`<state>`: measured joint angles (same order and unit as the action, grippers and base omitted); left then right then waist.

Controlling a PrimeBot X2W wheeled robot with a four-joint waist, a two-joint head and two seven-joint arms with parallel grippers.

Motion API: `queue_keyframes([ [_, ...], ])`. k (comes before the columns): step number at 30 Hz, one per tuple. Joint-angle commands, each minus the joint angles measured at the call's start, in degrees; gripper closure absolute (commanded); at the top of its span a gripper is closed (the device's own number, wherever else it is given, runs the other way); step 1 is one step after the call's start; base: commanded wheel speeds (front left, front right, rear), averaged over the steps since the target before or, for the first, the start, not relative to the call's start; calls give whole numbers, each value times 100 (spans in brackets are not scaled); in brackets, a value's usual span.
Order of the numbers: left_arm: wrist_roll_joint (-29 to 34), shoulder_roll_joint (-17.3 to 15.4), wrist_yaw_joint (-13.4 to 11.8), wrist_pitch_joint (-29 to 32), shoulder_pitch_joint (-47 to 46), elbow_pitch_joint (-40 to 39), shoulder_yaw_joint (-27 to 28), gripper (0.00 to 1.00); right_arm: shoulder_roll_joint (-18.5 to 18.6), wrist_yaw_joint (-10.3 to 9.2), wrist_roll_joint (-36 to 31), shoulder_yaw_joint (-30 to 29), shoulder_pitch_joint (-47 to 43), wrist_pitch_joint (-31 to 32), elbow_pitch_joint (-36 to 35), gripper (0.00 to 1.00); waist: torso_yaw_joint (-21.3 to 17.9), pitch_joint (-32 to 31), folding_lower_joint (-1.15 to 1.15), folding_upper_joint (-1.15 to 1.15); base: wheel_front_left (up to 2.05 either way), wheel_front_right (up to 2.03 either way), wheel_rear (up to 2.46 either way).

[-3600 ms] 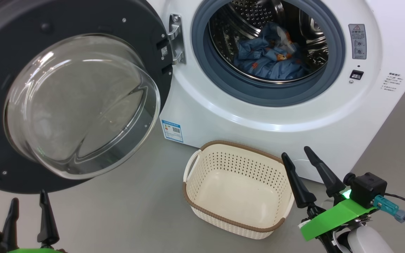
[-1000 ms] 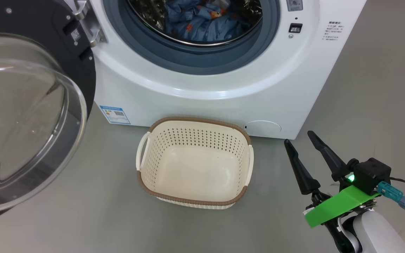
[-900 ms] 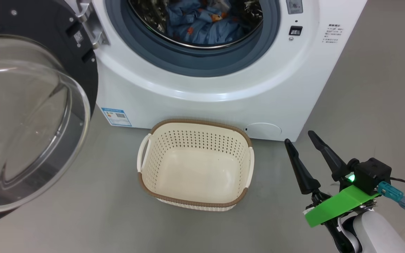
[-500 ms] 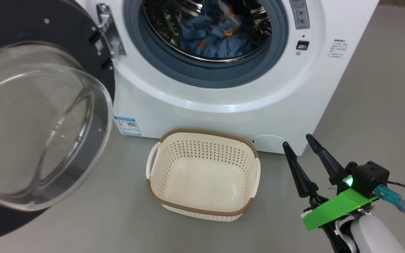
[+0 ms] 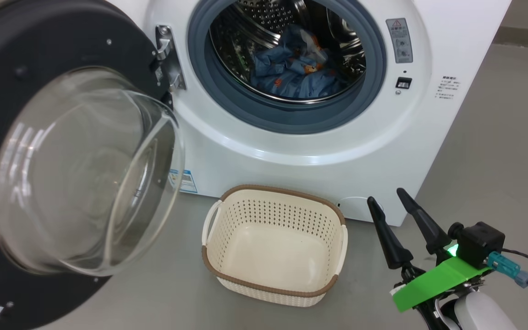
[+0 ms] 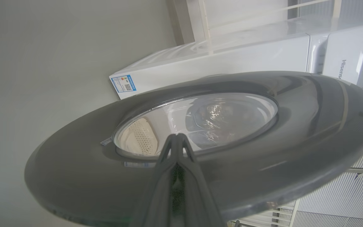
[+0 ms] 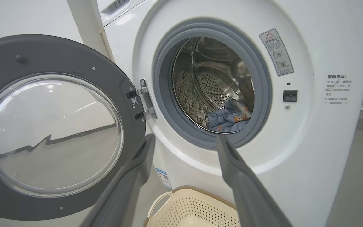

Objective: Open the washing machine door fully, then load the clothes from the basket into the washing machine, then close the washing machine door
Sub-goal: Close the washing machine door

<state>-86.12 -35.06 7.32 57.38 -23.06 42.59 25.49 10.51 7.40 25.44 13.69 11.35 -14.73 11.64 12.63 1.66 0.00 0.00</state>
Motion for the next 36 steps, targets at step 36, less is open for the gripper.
queue_keyframes([
  [36,-438,2248,-1240,482,1310,-4927,-960,100,-142,9,106,70,-47,-27,-234,0,-1100,-86,0,0,0,0,0],
])
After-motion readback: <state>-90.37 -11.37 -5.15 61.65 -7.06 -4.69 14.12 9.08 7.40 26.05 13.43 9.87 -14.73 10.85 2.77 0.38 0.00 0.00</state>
